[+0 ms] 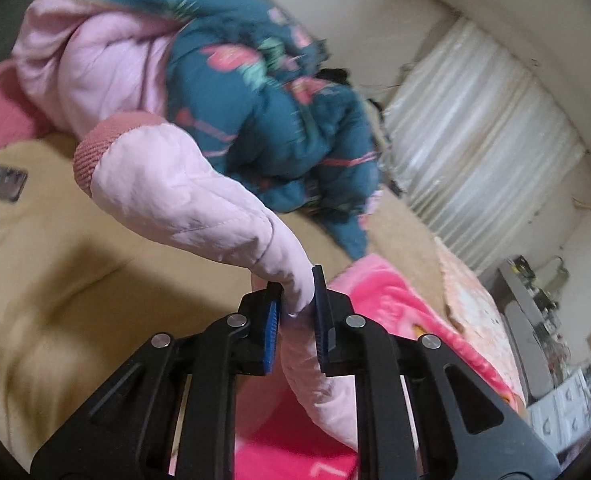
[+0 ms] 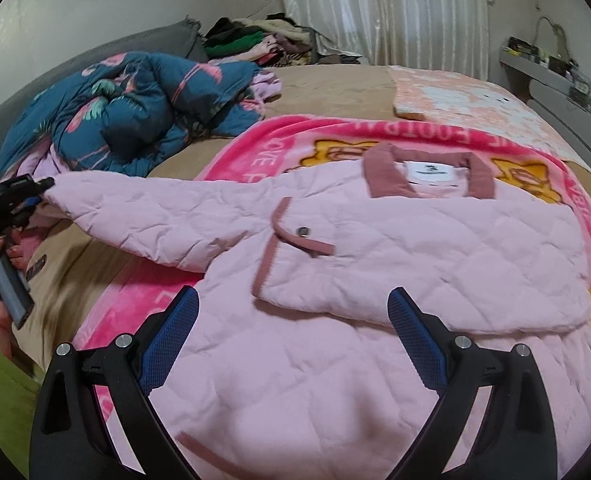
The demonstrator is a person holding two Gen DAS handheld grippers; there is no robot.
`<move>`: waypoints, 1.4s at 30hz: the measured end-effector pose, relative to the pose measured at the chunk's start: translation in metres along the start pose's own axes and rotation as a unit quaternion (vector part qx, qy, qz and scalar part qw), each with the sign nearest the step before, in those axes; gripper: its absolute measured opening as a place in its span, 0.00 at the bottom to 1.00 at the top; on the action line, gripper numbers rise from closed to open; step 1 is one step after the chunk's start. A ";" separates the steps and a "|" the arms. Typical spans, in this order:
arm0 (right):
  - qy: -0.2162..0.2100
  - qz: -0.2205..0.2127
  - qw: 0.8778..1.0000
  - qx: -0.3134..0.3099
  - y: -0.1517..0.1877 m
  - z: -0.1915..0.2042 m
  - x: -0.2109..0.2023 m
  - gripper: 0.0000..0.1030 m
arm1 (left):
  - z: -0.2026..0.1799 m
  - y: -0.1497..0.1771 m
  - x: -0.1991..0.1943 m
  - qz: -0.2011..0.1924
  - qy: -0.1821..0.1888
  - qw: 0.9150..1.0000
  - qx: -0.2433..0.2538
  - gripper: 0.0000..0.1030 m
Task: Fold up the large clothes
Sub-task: 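Grasp the sleeve cuff with the left tool and lift it up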
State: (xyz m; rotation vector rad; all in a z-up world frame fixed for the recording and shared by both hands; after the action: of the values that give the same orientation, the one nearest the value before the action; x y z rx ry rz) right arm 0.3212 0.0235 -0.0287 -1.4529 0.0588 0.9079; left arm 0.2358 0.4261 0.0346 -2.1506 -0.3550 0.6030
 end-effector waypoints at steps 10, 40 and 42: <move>0.022 -0.027 0.999 0.019 -0.005 -0.049 -0.043 0.92 | -0.102 -0.003 -0.043 -0.019 0.059 0.997 0.055 0.07; 0.059 -0.090 0.983 0.152 0.017 -0.181 -0.126 0.92 | -0.332 0.146 -0.089 0.054 0.237 0.941 0.237 0.07; 0.064 -0.091 0.981 0.159 0.020 -0.190 -0.129 0.92 | -0.340 0.165 -0.089 0.070 0.243 0.935 0.250 0.07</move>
State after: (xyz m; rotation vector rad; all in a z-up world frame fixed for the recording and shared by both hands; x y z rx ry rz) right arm 0.3133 -0.2061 -0.0084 -1.1937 0.1572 0.6230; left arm 0.3496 0.0619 0.1053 -1.7549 0.2091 0.1871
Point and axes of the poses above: each gripper's, at about its wrist camera, not at the fingertips, and x roughly the way its jaws point, z to its left, y to its underside, the point moved 9 cm from there along x, roughly the way its jaws point, and after that the axes turned 11 degrees about -z, right-handed, at the moved point
